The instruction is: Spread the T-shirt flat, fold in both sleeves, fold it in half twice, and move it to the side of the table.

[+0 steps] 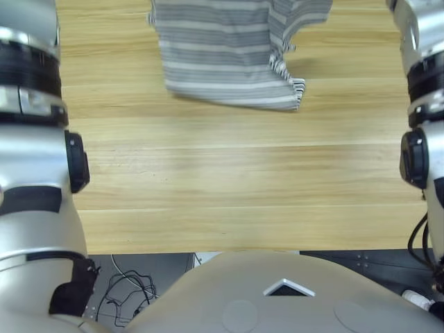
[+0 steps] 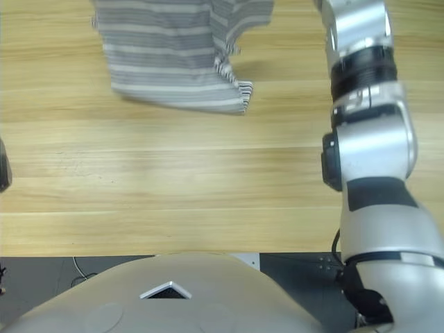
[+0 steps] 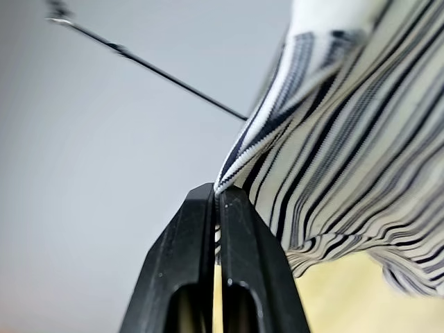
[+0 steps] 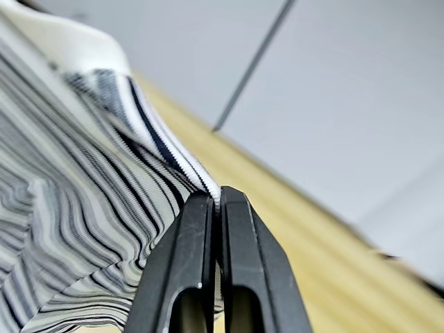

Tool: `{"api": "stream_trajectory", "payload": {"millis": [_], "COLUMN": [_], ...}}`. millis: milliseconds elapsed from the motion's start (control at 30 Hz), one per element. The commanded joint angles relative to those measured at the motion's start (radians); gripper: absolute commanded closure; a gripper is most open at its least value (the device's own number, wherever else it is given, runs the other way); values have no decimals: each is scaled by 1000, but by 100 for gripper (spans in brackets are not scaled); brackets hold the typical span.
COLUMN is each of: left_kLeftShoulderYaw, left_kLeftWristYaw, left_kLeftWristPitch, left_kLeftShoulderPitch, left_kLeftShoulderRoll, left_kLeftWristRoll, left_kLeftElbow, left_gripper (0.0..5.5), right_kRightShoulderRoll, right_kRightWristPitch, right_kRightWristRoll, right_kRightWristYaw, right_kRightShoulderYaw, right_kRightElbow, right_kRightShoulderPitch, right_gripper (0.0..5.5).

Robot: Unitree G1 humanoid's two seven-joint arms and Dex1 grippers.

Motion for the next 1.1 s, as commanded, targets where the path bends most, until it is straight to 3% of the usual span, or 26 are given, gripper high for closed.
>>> {"api": "stream_trajectory", "payload": {"millis": [33,200,333,467,533,600,700,933,1100], "left_kLeftShoulderYaw": [-4,-64,-98,-30,45,106,226,334,247], "left_kLeftWristYaw": [469,396,234,62,-34,-133,-213,-362,-529], "left_kLeftWristPitch": [-140,-252,-478,-761,-783,-769,-704,-457,-294], "left_kLeftShoulderPitch": [-565,-402,-70,348,538,708,911,1170,1506], "left_kLeftShoulderRoll": [14,4,45,221,355,476,614,675,710], "left_kLeftWristRoll": [133,178,174,20,-120,-252,-351,-399,-263], "left_kLeftElbow": [317,374,362,77,-200,-428,-666,-1071,-1302], "left_gripper": [539,539,539,539,539,539,539,539,539], "right_kRightShoulderRoll": [23,86,115,74,14,-26,-54,-104,-166], "right_kRightWristPitch": [-253,-327,-385,-308,-157,-47,36,103,71], "right_kRightWristRoll": [-178,-186,-91,148,289,368,403,386,300], "right_kRightWristYaw": [-347,-101,333,944,1089,1128,1111,1068,1082], "right_kRightShoulderYaw": [-4,-12,-98,-197,-174,-160,-165,-174,-102], "right_kRightElbow": [213,251,251,41,-304,-557,-733,-884,-976], "right_kRightShoulderPitch": [-479,-323,-83,235,459,612,733,836,932], "right_gripper": [540,540,540,540,540,540,540,540,540]}}
